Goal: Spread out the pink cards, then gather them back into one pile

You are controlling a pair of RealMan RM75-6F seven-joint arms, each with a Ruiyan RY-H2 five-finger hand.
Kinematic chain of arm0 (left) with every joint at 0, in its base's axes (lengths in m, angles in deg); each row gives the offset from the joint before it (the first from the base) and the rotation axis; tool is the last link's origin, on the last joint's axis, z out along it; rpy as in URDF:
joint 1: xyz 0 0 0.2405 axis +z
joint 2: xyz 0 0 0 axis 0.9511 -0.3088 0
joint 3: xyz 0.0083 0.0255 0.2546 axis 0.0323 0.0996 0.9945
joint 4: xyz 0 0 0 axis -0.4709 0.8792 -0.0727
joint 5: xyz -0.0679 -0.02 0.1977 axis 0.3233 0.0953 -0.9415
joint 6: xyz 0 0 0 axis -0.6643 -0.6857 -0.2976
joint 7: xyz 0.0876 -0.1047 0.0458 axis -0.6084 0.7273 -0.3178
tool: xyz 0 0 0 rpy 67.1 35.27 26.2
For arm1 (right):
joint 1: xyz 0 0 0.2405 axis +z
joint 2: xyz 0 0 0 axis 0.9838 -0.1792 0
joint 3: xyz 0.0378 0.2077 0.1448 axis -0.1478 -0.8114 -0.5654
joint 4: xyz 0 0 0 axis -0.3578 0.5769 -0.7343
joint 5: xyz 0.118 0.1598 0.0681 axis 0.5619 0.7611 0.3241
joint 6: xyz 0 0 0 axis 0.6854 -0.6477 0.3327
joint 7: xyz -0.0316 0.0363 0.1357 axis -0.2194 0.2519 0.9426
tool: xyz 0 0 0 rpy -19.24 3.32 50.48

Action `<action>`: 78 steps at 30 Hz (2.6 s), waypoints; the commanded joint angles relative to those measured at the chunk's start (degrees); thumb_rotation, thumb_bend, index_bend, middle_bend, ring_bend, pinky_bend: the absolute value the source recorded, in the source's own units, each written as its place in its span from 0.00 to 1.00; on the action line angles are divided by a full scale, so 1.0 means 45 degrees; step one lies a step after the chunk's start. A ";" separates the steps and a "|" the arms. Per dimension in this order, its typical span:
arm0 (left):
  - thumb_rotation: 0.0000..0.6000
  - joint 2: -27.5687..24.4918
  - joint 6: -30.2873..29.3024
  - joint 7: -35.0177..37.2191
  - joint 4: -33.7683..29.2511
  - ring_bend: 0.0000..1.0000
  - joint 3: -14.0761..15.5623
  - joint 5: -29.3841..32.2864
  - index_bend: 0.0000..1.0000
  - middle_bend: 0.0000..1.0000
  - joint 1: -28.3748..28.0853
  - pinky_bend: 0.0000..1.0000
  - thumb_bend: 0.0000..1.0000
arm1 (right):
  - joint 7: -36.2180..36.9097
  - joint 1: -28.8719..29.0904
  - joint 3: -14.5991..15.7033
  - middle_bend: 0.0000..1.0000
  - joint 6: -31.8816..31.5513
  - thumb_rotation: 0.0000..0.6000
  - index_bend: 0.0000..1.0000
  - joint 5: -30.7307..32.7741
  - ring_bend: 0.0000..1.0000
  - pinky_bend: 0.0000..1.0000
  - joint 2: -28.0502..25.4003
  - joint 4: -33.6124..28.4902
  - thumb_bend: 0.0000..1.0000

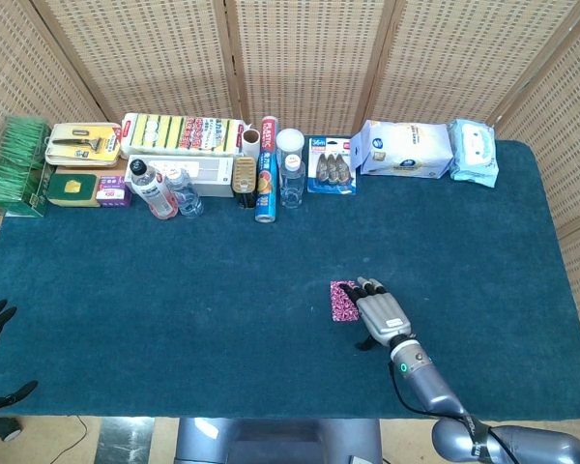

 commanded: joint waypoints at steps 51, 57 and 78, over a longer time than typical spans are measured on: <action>1.00 -0.0080 -0.0255 0.0617 0.0199 0.00 -0.0015 -0.0053 0.00 0.00 0.0070 0.00 0.07 | -0.2799 0.1281 0.1155 0.21 -0.2620 1.00 0.04 0.0307 0.00 0.00 0.0056 -0.3503 0.00; 1.00 -0.0095 -0.0128 0.0571 0.0141 0.00 -0.0016 -0.0015 0.00 0.00 0.0019 0.00 0.07 | -0.2533 0.1385 0.1001 0.20 -0.2401 1.00 0.04 0.0936 0.00 0.00 -0.0133 -0.3172 0.00; 1.00 -0.0106 -0.0035 0.0500 0.0051 0.00 -0.0013 0.0024 0.00 0.00 -0.0010 0.00 0.07 | -0.2075 0.1803 0.0899 0.20 -0.1905 1.00 0.04 0.2251 0.00 0.00 0.0125 -0.2033 0.00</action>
